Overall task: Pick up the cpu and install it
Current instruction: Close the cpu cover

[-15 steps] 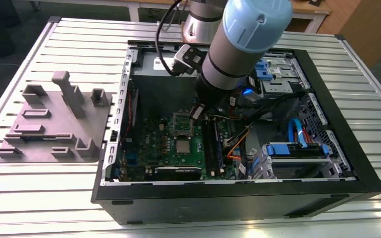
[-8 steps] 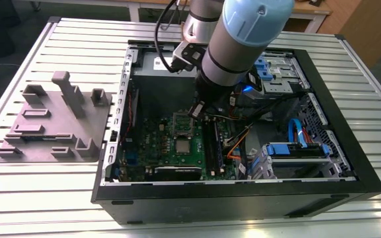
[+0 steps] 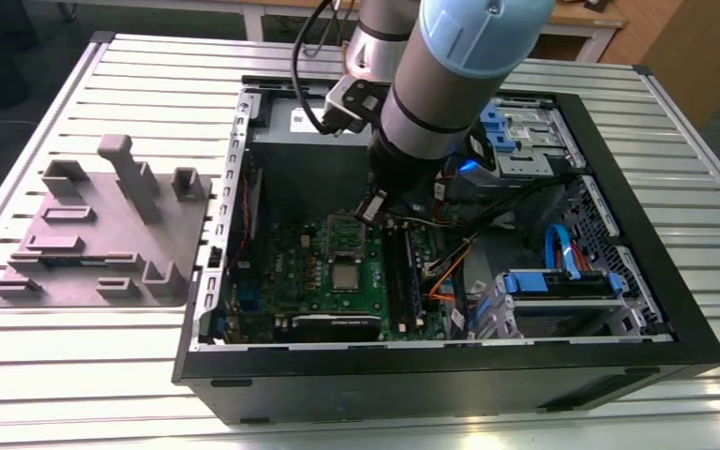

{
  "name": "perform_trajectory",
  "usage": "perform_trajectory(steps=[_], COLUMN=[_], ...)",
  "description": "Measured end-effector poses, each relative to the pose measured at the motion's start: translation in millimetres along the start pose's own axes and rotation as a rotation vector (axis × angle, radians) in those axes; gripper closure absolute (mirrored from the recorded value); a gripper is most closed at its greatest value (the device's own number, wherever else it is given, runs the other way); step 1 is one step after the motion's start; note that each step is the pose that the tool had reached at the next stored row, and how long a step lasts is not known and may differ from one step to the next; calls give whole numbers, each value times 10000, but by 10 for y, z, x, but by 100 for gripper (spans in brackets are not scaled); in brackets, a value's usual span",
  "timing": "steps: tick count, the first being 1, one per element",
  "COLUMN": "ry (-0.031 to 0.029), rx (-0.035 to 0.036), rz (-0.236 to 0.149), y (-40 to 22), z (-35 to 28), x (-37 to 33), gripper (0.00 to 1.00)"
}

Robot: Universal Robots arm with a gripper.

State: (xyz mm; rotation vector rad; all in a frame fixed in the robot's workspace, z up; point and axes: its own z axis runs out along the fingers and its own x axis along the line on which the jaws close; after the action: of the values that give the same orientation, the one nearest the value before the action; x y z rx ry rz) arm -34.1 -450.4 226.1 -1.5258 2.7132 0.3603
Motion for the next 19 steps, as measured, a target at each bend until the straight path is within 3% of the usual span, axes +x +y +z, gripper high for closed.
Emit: perform_trajectory(steps=[2, 13, 19], ry=[34, 70, 137], rx=[19, 28, 48], rz=[2, -60, -140], y=[2, 46, 60], z=[-7, -68, -90], x=[0, 11, 14], gripper=[90, 90, 90])
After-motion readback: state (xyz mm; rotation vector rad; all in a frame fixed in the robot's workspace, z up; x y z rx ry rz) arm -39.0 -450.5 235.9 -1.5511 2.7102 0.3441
